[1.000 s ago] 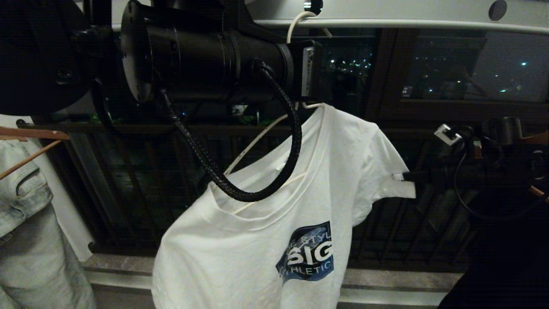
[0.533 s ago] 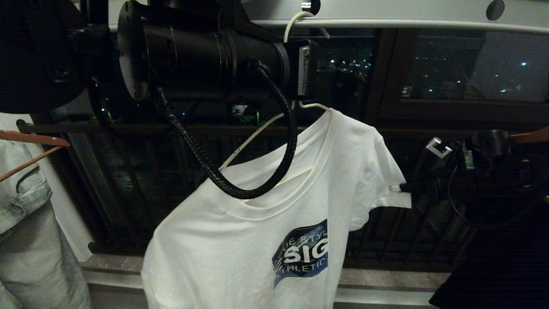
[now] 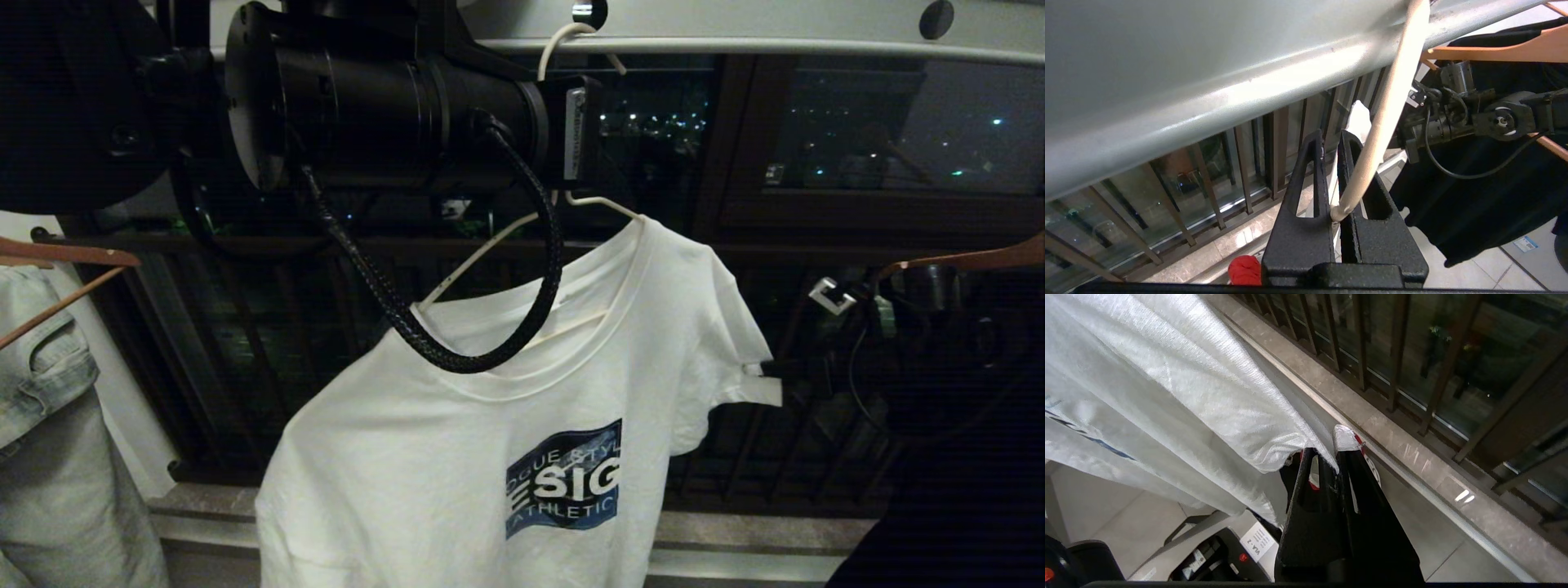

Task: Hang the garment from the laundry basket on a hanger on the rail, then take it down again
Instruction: Hang the clothes rack on the clothesline

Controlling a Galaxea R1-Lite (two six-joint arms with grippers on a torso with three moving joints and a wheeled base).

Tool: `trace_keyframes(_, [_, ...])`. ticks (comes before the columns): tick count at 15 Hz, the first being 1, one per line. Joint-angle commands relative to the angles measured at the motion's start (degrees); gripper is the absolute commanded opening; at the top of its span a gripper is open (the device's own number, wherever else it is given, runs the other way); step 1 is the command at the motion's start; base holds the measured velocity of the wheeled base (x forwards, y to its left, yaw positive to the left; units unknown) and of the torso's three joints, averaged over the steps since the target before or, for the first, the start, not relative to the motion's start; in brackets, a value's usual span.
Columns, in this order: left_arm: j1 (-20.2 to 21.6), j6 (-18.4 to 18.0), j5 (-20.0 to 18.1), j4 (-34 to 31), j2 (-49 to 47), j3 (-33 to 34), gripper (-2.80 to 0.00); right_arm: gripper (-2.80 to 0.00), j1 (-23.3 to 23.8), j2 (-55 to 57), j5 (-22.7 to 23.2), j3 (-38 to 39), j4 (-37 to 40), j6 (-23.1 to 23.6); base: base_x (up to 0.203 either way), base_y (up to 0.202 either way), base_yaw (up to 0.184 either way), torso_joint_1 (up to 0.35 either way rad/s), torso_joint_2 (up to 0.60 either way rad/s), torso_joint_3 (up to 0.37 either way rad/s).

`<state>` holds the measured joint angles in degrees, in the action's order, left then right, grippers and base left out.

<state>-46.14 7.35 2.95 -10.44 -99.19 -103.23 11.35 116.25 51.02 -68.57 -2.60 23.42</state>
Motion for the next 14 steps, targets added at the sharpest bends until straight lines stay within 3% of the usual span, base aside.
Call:
trace_keyframes(1, [0.0, 0.0, 0.0, -0.1, -0.1, 0.0, -2.8, -2.8, 0.7, 0.9, 0.3, 0.2, 0.0, 0.3, 0.0, 0.0, 0.0, 0.0, 0.0, 0.0])
trace_keyframes(14, [0.2, 0.1, 0.1, 0.2, -0.3, 0.0, -2.8, -2.8, 1.2, 0.5, 0.6, 1.1, 0.0, 2.5, 0.0, 0.0, 0.0, 0.0, 0.0, 0.0])
